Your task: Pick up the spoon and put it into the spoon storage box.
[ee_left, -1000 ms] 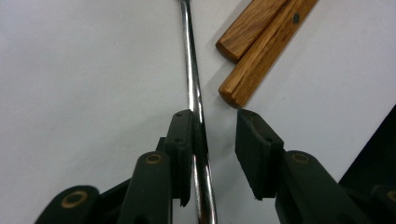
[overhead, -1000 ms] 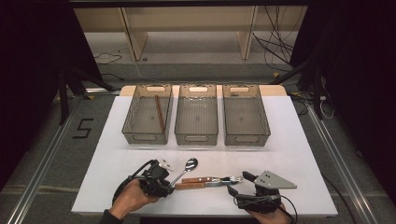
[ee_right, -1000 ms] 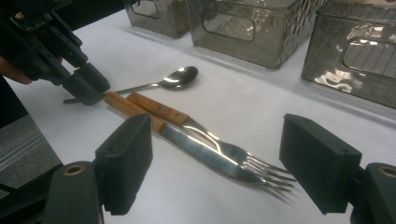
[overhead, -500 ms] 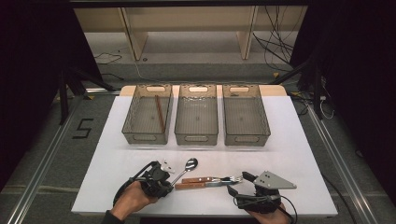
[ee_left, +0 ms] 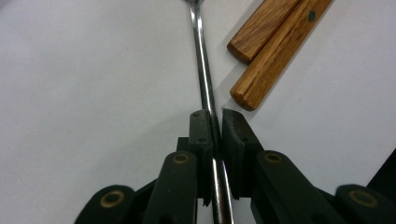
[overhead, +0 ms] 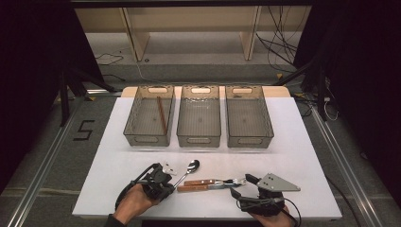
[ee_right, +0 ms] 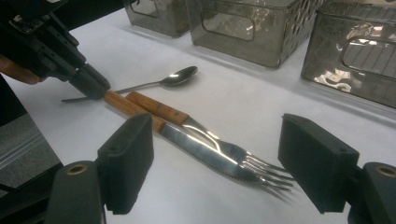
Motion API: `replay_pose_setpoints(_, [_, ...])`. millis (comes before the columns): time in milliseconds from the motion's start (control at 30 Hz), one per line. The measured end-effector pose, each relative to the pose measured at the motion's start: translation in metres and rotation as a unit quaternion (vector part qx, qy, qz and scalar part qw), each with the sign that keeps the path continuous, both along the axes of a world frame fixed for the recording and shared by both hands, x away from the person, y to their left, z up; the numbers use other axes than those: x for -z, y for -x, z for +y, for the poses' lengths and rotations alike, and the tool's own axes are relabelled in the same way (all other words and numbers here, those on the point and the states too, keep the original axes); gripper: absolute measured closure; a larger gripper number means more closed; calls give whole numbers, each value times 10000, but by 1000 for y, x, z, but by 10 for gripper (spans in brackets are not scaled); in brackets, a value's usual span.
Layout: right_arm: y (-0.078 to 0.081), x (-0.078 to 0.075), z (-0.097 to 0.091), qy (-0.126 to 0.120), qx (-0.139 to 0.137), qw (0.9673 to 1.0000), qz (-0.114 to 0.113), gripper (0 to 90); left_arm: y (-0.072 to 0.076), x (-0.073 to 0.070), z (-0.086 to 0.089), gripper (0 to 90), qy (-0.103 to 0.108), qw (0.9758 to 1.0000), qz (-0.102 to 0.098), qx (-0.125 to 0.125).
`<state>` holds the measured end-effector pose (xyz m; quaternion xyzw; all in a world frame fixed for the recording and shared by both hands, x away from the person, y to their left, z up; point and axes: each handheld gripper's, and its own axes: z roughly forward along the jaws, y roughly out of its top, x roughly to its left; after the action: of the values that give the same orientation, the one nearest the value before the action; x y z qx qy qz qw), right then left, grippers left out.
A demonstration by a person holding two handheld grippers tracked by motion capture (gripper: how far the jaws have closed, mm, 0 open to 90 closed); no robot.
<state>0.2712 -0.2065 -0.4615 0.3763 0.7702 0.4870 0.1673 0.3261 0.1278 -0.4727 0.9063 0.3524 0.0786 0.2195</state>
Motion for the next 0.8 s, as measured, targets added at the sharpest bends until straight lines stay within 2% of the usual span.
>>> replay_pose_setpoints(133, [0, 0, 0, -8, 0, 10000, -1, 274, -2, -1, 2, 831, 86, 9999, 57, -57])
replay_pose_setpoints(167, [0, 0, 0, -7, -1, 10000, -2, 273, -1, -2, 3, 846, 167, 9998, -6, -112])
replay_pose_setpoints(233, [0, 0, 0, -13, -2, 10000, -2, 273, -2, -6, 5, 878, 143, 9996, -151, -198])
replay_pose_setpoints(267, [0, 0, 0, -17, -4, 10000, 0, 273, -2, -7, 7, 886, 133, 9995, -151, -237])
replay_pose_setpoints(333, [0, 0, 0, -10, -12, 10000, 6, 273, -5, -6, 11, 885, 315, 9992, -34, -237])
replay_pose_setpoints(367, [0, 0, 0, -7, -14, 10000, 11, 273, -6, -6, 12, 883, 341, 9991, -19, -238])
replay_pose_setpoints(467, [0, 0, 0, -7, -19, 10000, 5, 273, -5, -6, 11, 882, 275, 9994, -19, -214])
replay_pose_setpoints(700, [0, 1, 1, -12, -15, 10000, 8, 273, -6, -3, 10, 869, 374, 9990, 44, -246])
replay_pose_setpoints(800, [0, 1, 1, -13, -11, 10000, 4, 273, -6, 3, 4, 824, 305, 9992, 84, -224])
